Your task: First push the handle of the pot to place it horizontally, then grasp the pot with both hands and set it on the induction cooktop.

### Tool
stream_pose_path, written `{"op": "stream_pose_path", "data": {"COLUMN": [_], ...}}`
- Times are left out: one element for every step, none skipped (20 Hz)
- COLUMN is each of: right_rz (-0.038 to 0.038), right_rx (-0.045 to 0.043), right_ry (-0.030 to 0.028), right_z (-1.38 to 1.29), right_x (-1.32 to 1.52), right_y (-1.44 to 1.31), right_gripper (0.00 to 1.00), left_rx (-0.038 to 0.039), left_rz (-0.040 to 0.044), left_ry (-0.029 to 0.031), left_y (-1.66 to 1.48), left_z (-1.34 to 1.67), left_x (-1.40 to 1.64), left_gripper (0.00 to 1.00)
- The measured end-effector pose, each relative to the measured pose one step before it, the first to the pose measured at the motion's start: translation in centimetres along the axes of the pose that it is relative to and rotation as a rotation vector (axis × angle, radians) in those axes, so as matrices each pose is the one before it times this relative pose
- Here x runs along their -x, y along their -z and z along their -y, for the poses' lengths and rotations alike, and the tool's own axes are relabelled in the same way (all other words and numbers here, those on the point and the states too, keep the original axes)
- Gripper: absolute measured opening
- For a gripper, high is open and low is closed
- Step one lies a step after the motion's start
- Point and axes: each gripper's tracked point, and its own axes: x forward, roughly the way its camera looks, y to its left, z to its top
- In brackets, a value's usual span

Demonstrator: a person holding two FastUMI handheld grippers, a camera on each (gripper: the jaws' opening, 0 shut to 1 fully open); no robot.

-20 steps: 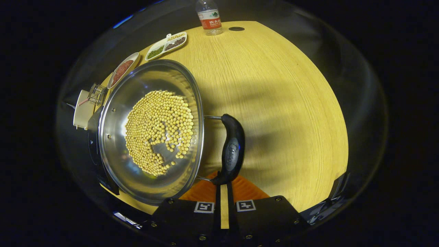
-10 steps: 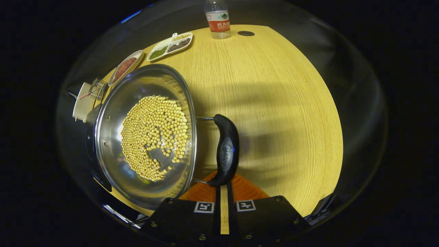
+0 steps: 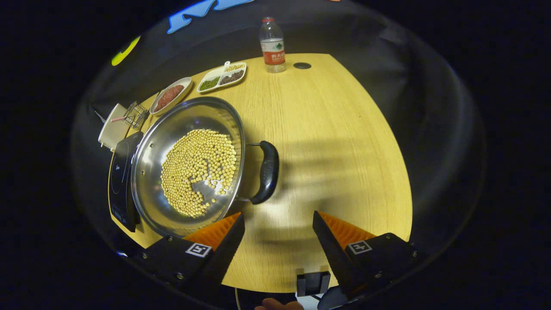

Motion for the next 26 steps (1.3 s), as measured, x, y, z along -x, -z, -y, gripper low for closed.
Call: {"op": "stream_pose_path", "data": {"right_rz": [0.07042,0.07505,0.07192,0.05342,0.04854,0.04323,0.0373,0.03169,0.03121,0.03017,0.02891,0.02565,0.01967,0.00938,0.01089,0.00152,0.00399,-0.00087,-0.00117,-0.00292,-0.00442,-0.00189,-0.00639,-0.00592,-0.00476,-0.00256], "right_rx": [-0.02866,-0.02404,-0.0153,-0.00655,-0.00541,-0.00625,-0.00471,-0.00393,-0.00097,0.0003,0.00708,0.00766,0.00568,0.00691,0.00161,0.00356,0.0031,0.00006,-0.00268,-0.00874,-0.01026,-0.0104,-0.00719,-0.00434,-0.0003,0.00182], "right_ry": [-0.00657,-0.00836,0.00015,0.01071,0.01061,0.01226,0.00743,0.00416,0.00469,0.00893,0.01536,0.00911,0.00128,0.00442,0.00627,0.00575,0.00921,0.00703,0.0026,0.00243,0.00226,0.00185,0.00427,-0.00104,0.00292,0.00407], "right_z": [-0.074,-0.234,-0.09,0.055,-0.016,-0.181,-0.382,-0.444,-0.511,-0.223,-0.123,-0.479,-0.392,-0.453,-0.062,-0.177,-0.12,0.029,-0.152,-0.045,-0.062,-0.095,0.212,-0.122,-0.034,-0.126], "right_x": [1.057,0.988,0.948,0.671,0.517,0.244,-0.074,-0.359,-0.157,-0.37,-0.335,0.619,-0.49,-0.703,-0.481,-0.867,-0.816,-2.116,-0.759,-0.681,-0.358,-0.337,-0.211,-0.495,-0.269,-0.573], "right_y": [-0.225,-0.228,-0.284,0.147,-0.061,-0.223,-0.348,-0.167,-0.288,-0.217,-0.174,0.195,0.016,0.358,0.335,0.383,0.316,0.044,0.14,0.148,0.043,-0.016,0.019,0.173,0.094,0.144], "right_gripper": [1.0,1.0,1.0,1.0,1.0,1.0,1.0,1.0,1.0,1.0,1.0,1.0,1.0,1.0,1.0,1.0,1.0,1.0,1.0,1.0,1.0,1.0,1.0,1.0,1.0,1.0], "left_rx": [-0.00822,-0.01065,-0.00918,-0.00643,-0.00685,-0.00554,-0.00288,-0.00154,-0.0005,0.0035,0.00364,0.00516,0.00254,-0.00108,-0.00225,-0.00873,-0.00684,-0.0036,-0.00373,-0.00137,0.00127,0.00717,0.00726,0.00131,0.00099,0.00074], "left_rz": [-0.00551,-0.0086,-0.01236,-0.02008,-0.01844,-0.01813,-0.01501,-0.01401,-0.01798,-0.02124,-0.00857,-0.01321,-0.00839,-0.00967,-0.00891,-0.01588,-0.01297,-0.00456,-0.01282,-0.0129,-0.00846,-0.00725,-0.00597,-0.00311,-0.0058,-0.00557], "left_ry": [0.02832,0.02293,0.01566,0.01917,0.01753,0.01219,0.01409,0.00742,0.00389,0.00324,-0.00436,-0.00193,-0.00651,-0.00112,-0.00374,-0.0036,-0.00806,-0.00146,-0.00314,-0.00464,-0.00152,0.00197,0.00692,0.00606,0.01393,0.01375], "left_y": [0.723,1.089,1.209,1.472,1.376,1.558,1.492,1.326,1.499,1.541,1.144,1.256,0.964,0.922,0.819,0.976,0.681,0.391,0.42,0.569,0.25,0.229,0.172,0.151,0.201,0.254], "left_z": [0.154,-0.048,-0.165,-0.186,-0.018,-0.102,-0.077,-0.191,-0.313,-0.272,-0.447,-0.286,-0.323,-0.276,-0.238,-0.153,-0.231,-0.098,-0.099,-0.24,-0.137,-0.047,0.05,0.058,0.283,0.384], "left_x": [-0.742,-0.621,-0.801,-0.89,-1.091,-1.138,-1.179,-1.287,-1.288,-1.347,-1.234,-1.311,-0.931,-0.877,-0.939,-0.841,-0.79,-0.382,-0.604,-0.487,-0.452,-0.426,-0.349,-0.348,-0.411,-0.237], "left_gripper": [0.91,0.95,0.96,0.97,0.98,0.98,0.99,0.95,0.95,0.95,0.95,0.95,0.95,0.99,0.99,0.95,0.99,0.96,0.96,0.96,1.0,1.0,1.0,1.0,0.96,0.96]}}
